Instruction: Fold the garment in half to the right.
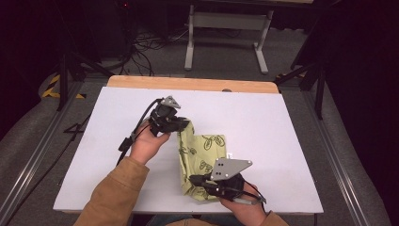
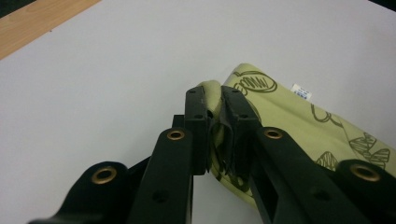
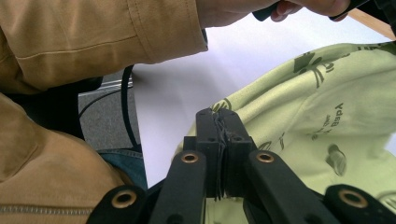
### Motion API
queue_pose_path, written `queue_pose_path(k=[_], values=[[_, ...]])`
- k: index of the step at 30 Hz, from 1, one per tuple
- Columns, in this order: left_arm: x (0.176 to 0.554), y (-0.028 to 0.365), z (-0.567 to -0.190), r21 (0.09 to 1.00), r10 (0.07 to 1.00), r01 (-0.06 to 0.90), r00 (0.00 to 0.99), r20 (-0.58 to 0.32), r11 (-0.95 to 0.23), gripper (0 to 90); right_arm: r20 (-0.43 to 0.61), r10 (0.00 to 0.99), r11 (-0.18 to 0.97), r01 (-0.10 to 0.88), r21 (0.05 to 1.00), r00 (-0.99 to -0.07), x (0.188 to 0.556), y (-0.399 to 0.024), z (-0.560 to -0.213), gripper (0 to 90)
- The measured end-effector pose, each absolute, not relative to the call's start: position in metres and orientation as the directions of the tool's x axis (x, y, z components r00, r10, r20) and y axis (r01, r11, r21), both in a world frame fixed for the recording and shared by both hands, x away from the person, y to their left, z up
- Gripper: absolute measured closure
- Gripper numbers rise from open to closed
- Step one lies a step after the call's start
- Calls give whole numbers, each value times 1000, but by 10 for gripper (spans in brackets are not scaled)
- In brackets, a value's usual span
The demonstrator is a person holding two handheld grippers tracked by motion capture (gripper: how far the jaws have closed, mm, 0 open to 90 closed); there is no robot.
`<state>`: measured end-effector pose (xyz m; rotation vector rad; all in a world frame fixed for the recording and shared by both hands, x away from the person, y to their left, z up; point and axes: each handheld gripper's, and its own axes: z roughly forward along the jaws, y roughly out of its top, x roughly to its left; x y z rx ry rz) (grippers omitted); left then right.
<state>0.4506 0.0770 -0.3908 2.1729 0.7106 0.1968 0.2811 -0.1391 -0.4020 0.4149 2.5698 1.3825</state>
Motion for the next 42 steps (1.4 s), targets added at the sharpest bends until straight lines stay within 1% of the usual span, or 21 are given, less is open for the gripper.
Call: queue_pose_path(k=[12, 17, 22, 37, 42], values=[[455, 36, -394, 737, 525, 416, 846, -99, -532, 818, 4, 400, 494, 220, 841, -916, 277, -176, -408, 885], [457, 23, -401, 730, 518, 421, 849, -108, -538, 818, 22, 414, 490, 243, 837, -910, 277, -185, -412, 885], [458, 17, -406, 726, 513, 432, 849, -127, -535, 818, 38, 429, 485, 266, 833, -902, 276, -192, -417, 885], [461, -4, -418, 704, 503, 443, 853, -139, -556, 817, 79, 462, 476, 322, 818, -883, 276, -208, -430, 885], [463, -8, -422, 690, 507, 445, 852, -131, -570, 817, 82, 479, 482, 340, 808, -874, 278, -213, -435, 885]])
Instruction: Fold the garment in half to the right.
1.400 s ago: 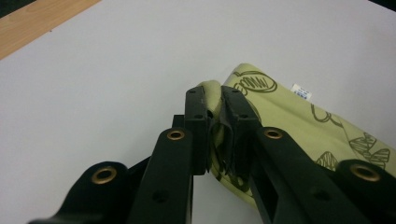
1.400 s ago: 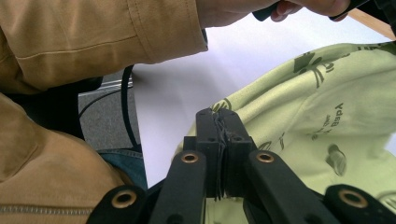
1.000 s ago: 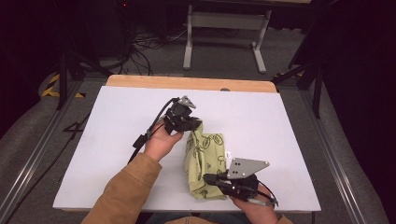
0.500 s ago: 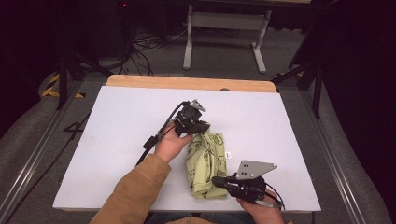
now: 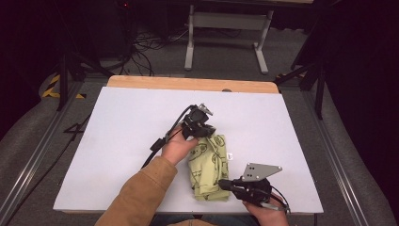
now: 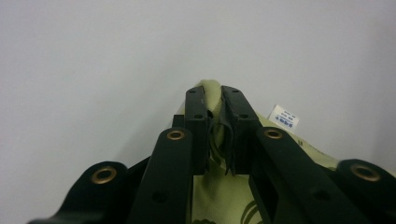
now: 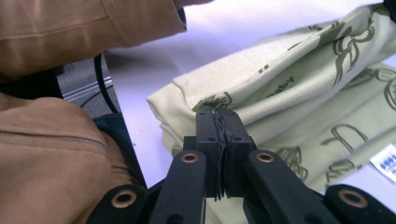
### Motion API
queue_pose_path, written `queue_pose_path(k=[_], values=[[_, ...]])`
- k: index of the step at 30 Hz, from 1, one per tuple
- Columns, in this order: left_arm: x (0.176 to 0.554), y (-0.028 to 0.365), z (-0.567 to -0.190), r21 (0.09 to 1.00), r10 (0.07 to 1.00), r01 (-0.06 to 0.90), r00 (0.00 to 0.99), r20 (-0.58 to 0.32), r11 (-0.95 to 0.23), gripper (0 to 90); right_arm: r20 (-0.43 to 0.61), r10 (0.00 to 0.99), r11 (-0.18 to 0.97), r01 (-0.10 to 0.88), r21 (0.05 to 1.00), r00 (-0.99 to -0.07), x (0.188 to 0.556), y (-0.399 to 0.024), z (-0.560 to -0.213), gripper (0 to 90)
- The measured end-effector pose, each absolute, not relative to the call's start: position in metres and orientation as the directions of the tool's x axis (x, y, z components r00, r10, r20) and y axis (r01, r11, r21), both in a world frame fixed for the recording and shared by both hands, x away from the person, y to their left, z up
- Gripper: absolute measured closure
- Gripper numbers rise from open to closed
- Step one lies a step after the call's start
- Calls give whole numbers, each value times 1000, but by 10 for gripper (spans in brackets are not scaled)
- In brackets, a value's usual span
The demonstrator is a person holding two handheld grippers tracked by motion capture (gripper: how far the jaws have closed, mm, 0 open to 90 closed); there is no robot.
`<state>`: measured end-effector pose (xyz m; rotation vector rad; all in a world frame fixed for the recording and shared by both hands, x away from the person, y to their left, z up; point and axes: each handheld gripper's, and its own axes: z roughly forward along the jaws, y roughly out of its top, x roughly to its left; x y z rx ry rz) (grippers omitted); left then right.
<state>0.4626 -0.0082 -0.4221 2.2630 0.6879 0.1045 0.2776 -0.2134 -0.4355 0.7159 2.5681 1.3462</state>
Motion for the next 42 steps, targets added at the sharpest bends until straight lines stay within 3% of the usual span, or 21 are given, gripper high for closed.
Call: queue_pose_path(k=[19, 24, 25, 29, 34, 39, 42], values=[[461, -20, -432, 669, 502, 447, 855, -125, -594, 811, 90, 513, 510, 387, 768, -854, 280, -220, -446, 888], [460, -19, -430, 680, 497, 438, 859, -124, -588, 791, 92, 517, 509, 393, 766, -851, 280, -221, -446, 885], [460, -17, -430, 684, 494, 441, 859, -134, -581, 753, 94, 520, 509, 396, 765, -849, 280, -222, -446, 878], [459, -10, -425, 719, 490, 424, 861, -133, -551, 556, 96, 542, 485, 405, 775, -835, 282, -227, -442, 721], [454, -1, -417, 745, 488, 401, 865, -115, -534, 475, 81, 576, 435, 389, 812, -813, 285, -235, -434, 507], [447, 10, -410, 765, 484, 380, 869, -103, -521, 327, 69, 577, 429, 374, 822, -814, 290, -234, -430, 373], [443, 17, -408, 770, 479, 383, 870, -116, -510, 247, 62, 570, 431, 362, 826, -819, 295, -232, -425, 341]])
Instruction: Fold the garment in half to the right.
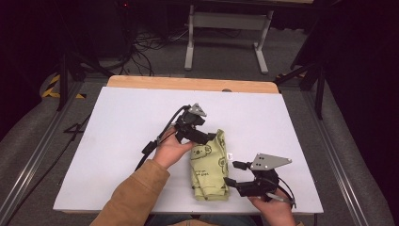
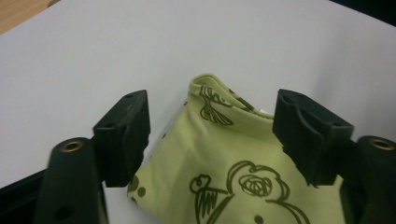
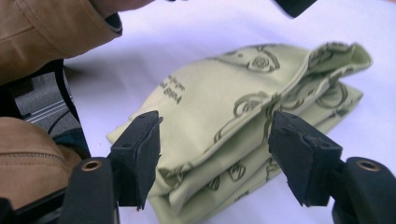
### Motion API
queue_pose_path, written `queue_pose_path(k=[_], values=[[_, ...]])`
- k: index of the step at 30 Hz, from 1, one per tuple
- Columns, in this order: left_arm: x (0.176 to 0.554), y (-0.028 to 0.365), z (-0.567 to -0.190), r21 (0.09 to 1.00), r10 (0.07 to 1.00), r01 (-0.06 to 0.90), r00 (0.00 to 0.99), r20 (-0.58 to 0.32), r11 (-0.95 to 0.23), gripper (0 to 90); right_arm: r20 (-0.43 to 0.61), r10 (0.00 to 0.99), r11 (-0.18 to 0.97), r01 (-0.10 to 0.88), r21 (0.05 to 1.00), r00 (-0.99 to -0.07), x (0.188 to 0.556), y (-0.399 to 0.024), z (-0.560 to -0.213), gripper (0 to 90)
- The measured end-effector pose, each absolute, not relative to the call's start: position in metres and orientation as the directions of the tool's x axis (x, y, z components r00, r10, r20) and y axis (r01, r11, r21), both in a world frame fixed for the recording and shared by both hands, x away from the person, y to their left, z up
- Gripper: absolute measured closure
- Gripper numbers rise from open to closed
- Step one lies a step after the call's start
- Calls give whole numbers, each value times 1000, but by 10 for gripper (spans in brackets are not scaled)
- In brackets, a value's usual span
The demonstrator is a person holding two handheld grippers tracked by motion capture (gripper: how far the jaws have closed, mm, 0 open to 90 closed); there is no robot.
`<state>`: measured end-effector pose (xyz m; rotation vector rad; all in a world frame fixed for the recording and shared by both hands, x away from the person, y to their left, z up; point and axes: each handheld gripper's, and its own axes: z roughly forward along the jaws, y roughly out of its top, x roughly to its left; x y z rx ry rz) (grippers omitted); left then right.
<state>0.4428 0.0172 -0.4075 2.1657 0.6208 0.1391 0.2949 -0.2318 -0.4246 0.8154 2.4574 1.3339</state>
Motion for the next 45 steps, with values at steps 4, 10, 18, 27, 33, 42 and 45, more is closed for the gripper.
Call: queue_pose_path(k=[4, 10, 18, 27, 33, 42, 45], values=[[434, 34, -404, 779, 482, 393, 866, -134, -489, 152, 42, 560, 434, 336, 836, -827, 304, -229, -415, 306], [421, 62, -404, 790, 485, 384, 865, -127, -478, 46, 27, 551, 446, 321, 836, -834, 320, -222, -406, 292], [404, 110, -405, 851, 490, 393, 850, -191, -349, 20, -27, 544, 482, 286, 828, -839, 343, -205, -397, 313], [387, 153, -407, 878, 535, 363, 831, -154, -311, 18, -65, 534, 517, 265, 814, -843, 365, -191, -397, 330], [377, 170, -410, 893, 549, 346, 824, -142, -287, 24, -70, 532, 527, 266, 808, -844, 381, -185, -401, 394], [371, 177, -410, 901, 563, 323, 818, -113, -289, 24, -48, 537, 530, 293, 796, -842, 401, -179, -409, 620], [371, 178, -411, 901, 562, 321, 820, -110, -292, 24, -71, 542, 557, 295, 776, -837, 408, -176, -412, 751]])
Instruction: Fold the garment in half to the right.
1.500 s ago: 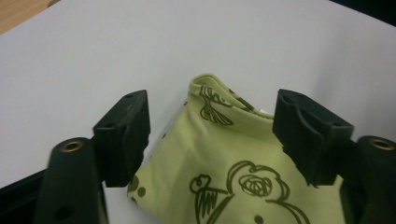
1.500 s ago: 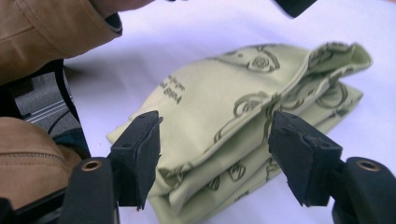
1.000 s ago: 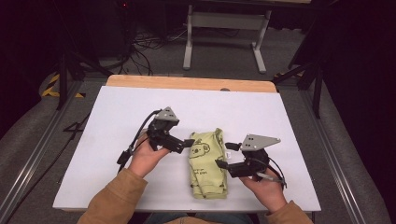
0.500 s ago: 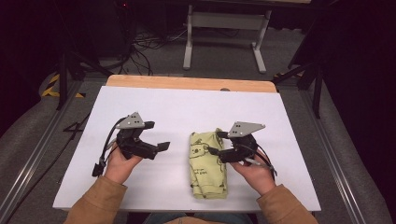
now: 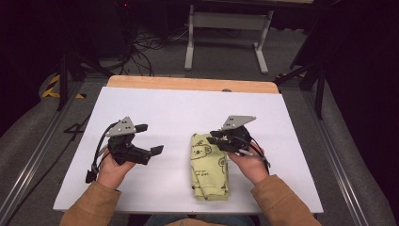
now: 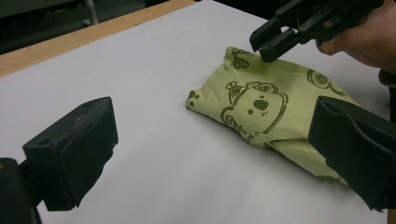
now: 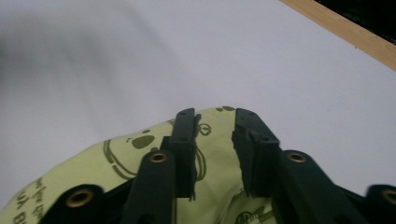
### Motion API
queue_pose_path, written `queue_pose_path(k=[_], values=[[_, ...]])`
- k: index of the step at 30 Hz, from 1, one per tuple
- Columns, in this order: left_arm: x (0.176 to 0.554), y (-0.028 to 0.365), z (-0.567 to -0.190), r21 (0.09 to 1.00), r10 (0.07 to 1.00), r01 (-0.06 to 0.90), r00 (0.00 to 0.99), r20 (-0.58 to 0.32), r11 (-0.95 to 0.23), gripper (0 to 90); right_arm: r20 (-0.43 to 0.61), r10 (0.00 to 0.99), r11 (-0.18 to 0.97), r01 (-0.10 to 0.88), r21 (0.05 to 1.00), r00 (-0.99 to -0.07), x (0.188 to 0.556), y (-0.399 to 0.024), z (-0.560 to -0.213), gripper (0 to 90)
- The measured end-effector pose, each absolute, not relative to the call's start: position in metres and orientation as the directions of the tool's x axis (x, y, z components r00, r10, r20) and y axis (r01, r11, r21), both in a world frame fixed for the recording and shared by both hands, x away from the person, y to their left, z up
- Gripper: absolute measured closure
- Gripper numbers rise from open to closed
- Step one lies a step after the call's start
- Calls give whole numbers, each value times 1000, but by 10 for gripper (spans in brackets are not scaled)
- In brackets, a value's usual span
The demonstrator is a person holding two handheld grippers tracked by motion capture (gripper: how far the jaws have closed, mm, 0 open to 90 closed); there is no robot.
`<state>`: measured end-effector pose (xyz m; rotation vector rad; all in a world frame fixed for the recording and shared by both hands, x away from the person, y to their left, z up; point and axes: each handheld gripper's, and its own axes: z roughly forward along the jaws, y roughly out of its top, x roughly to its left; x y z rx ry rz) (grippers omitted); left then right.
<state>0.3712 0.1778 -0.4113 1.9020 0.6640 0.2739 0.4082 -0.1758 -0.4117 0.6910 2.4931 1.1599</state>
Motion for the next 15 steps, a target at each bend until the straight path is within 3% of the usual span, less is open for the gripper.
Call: queue_pose_path(k=[4, 15], values=[[370, 177, -411, 904, 559, 314, 823, -106, -291, 24, -69, 552, 574, 318, 755, -831, 415, -175, -415, 836], [370, 176, -412, 904, 551, 308, 828, -100, -297, 24, -62, 600, 584, 385, 715, -797, 429, -181, -426, 861]])
